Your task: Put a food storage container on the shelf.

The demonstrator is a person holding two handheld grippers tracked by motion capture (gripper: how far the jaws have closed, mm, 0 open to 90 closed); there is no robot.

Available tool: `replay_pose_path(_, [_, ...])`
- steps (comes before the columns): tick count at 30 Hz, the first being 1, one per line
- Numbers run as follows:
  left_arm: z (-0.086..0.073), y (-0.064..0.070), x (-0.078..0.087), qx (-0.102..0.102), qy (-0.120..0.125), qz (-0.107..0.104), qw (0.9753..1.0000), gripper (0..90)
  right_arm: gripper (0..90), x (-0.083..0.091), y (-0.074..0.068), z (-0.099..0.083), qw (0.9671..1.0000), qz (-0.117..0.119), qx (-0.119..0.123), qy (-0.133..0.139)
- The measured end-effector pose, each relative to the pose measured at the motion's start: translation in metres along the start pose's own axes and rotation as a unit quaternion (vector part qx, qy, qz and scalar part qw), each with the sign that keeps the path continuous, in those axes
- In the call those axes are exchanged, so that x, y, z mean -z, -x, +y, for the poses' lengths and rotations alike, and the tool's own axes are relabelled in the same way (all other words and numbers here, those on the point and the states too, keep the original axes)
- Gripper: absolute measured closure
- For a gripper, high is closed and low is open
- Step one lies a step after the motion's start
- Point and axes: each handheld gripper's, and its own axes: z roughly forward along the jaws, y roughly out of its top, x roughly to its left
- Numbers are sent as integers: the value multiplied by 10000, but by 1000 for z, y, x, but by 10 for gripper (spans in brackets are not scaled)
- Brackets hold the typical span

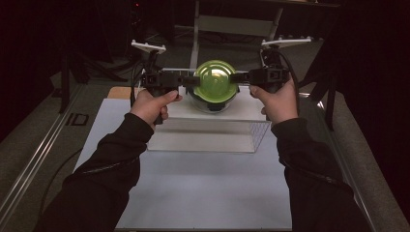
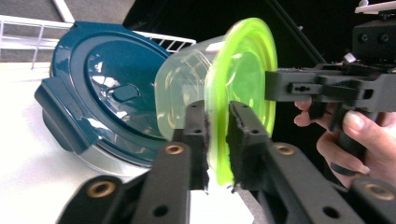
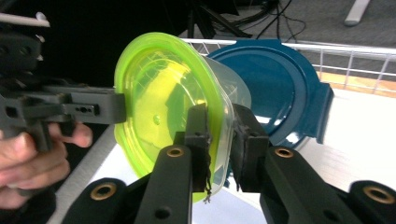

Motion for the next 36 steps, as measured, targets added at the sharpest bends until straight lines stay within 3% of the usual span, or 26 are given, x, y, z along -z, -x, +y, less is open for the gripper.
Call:
replay_pose_path(2, [1, -1, -2, -7, 54, 6, 10000, 735, 706, -3, 0, 1, 9999, -127, 65, -27])
replay_pose_path(5, [3, -3, -6, -5, 93, 90, 9999, 703, 710, -8, 5, 3, 9998, -198, 17, -27])
replay_pose_path(9, [6, -6, -12, 30, 184, 184, 9997, 614, 667, -13, 11, 5, 9998, -92, -154, 40])
replay_pose_path(13, [9, -7, -16, -86, 230, 266, 9993, 528, 591, -16, 11, 6, 9998, -85, -162, 54])
replay_pose_path(17, [11, -8, -15, -119, 399, 118, 9991, 417, 525, -16, 8, 6, 9999, -141, 45, 67])
replay_pose_path(26, [5, -5, 2, -388, 669, 135, 9969, 358, 474, 3, -5, 2, 9986, -83, 329, 409])
replay_pose_path(29, [0, -6, 11, -559, 757, 79, 9955, 337, 489, 12, -13, -3, 9976, 96, 388, 573])
replay_pose_path(32, [-11, -5, 20, -893, 919, -13, 9918, 290, 531, 16, -23, -13, 9962, 285, 553, 612])
replay_pose_path(33, [-15, -4, 22, -965, 988, 23, 9904, 277, 597, 15, -26, -18, 9958, 337, 602, 609])
replay_pose_path(34, [-15, -4, 22, -965, 988, 23, 9904, 273, 597, 15, -26, -18, 9958, 337, 602, 609])
replay_pose_path(36, [-28, -2, 29, -1218, 1197, 77, 9853, 232, 685, 12, -31, -28, 9949, 454, 747, 501])
